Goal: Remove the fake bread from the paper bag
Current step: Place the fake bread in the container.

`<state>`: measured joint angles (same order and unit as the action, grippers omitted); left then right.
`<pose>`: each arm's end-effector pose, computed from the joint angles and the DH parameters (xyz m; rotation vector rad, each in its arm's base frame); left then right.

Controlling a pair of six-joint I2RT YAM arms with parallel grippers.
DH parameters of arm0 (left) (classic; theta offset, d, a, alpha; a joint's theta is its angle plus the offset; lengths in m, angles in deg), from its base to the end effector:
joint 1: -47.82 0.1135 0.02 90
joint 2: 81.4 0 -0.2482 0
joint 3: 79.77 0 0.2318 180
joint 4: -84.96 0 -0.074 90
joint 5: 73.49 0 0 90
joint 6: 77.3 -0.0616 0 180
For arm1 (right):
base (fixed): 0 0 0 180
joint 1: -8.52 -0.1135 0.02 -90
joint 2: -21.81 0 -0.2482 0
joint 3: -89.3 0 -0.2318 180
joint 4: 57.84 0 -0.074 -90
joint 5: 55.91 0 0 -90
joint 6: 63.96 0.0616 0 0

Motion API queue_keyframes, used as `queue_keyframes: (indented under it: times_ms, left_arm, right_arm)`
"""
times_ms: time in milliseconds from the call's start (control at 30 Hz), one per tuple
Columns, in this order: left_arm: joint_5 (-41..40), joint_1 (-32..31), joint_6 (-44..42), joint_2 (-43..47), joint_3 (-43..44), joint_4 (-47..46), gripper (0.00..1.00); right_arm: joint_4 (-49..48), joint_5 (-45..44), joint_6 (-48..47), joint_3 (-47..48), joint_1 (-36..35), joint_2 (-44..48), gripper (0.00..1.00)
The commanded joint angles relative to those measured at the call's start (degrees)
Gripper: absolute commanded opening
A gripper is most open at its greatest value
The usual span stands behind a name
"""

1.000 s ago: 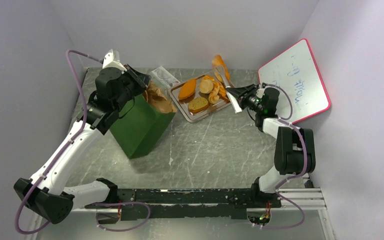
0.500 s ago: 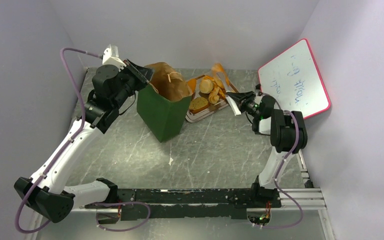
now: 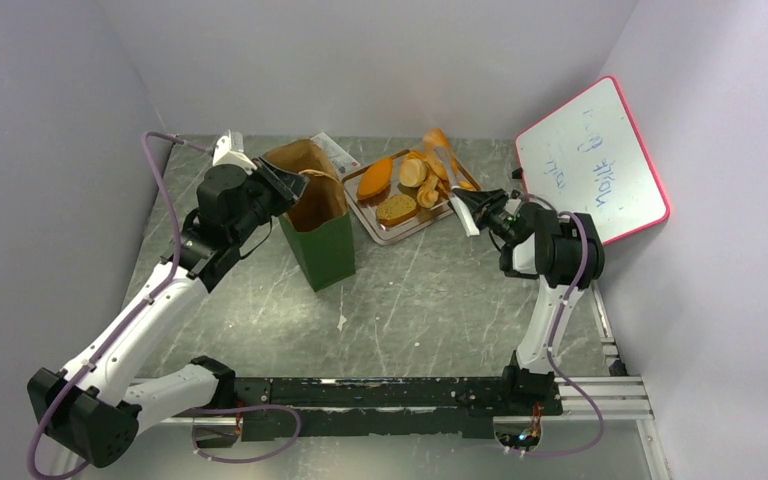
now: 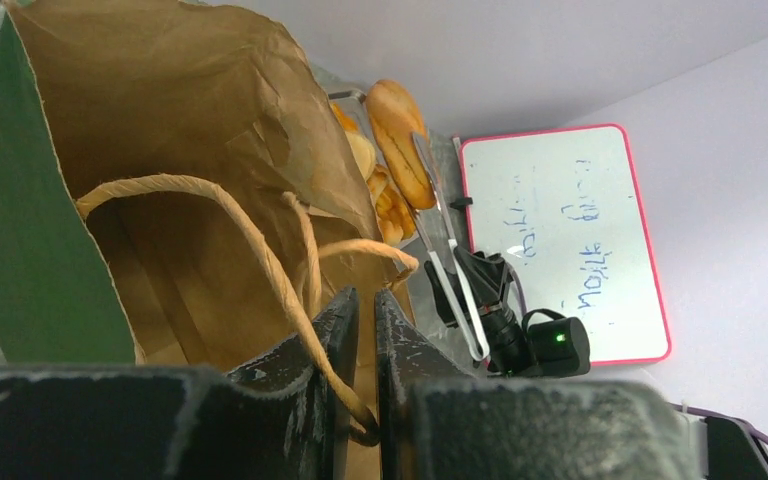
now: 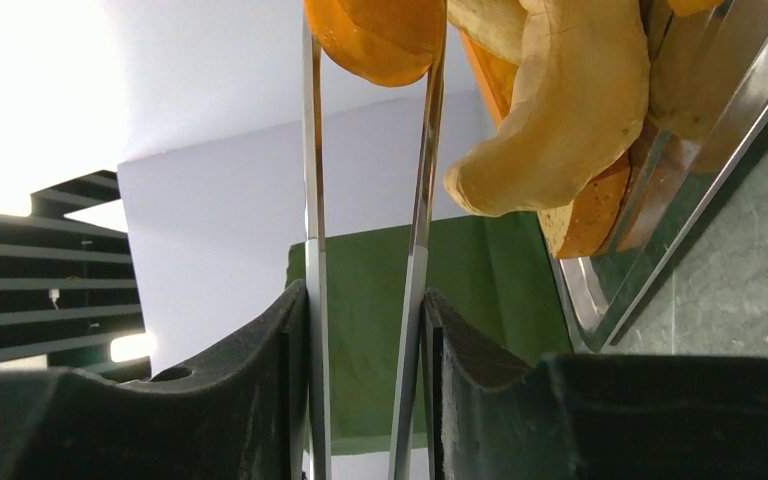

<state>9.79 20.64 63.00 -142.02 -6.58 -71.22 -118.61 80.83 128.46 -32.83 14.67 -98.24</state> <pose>0.2320 -0.1110 0.3539 -0.4576 1.7929 -0.8646 0.3713 0.0051 0.1205 1.0301 1.6861 1.8480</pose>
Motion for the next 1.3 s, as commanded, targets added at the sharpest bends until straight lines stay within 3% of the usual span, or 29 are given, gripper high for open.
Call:
queue_keyframes:
  times_ms: [0, 567, 1267]
  left_arm:
    - [1.7, 0.3, 0.7, 1.2, 0.4, -2.4, 0.07]
    - [1.7, 0.2, 0.8, 2.9, 0.4, -1.7, 0.07]
    - [1.9, 0.3, 0.5, 3.9, -0.3, -2.2, 0.07]
  right_arm:
    - [-8.1, -1.0, 4.1, -1.1, 1.2, -1.1, 0.12]
    - [10.1, -8.7, -4.5, -0.3, -3.1, 9.1, 0.3]
    - [14.1, -12.3, -3.3, 0.2, -6.2, 9.0, 0.41]
